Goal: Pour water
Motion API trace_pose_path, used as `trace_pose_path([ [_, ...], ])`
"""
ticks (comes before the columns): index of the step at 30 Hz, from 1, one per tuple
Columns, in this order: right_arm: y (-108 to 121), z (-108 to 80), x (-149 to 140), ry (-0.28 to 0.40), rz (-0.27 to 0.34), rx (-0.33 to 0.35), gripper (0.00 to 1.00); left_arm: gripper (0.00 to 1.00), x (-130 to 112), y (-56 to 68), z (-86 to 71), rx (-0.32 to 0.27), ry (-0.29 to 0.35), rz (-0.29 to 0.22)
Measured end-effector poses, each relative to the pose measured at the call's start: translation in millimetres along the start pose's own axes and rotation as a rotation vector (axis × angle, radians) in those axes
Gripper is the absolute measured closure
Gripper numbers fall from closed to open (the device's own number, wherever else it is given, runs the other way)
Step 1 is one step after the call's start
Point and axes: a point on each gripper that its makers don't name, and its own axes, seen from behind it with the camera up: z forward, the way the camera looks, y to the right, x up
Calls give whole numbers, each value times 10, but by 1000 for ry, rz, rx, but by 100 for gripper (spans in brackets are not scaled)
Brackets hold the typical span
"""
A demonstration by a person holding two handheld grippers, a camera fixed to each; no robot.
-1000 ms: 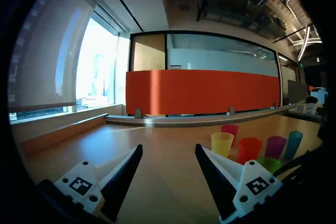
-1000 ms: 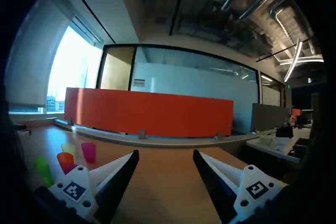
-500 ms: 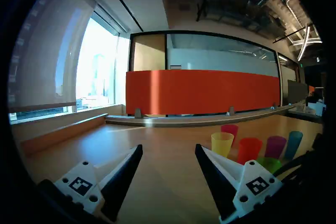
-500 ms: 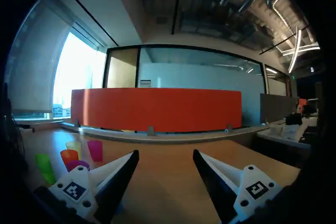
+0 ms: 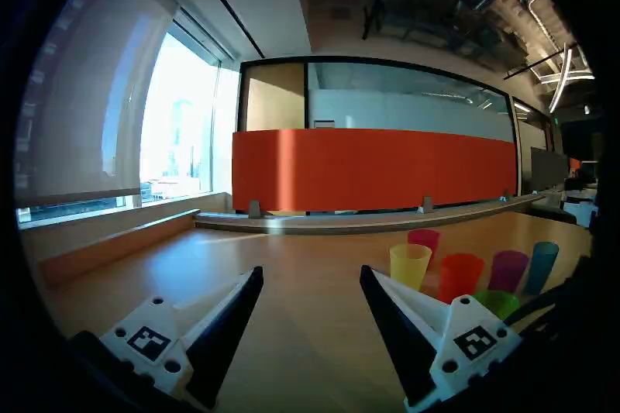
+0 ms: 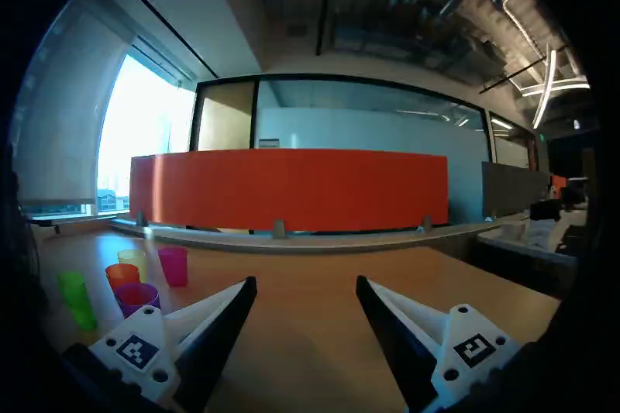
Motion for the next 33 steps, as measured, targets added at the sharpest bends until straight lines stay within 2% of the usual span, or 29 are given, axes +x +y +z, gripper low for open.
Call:
trace_pose_path([
  [12, 18, 29, -108, -33, 10, -2, 0, 7, -1, 1, -1, 0, 0, 0],
  [33, -10, 6, -122, -34, 11, 5, 0, 7, -1, -4, -9, 0, 0, 0],
])
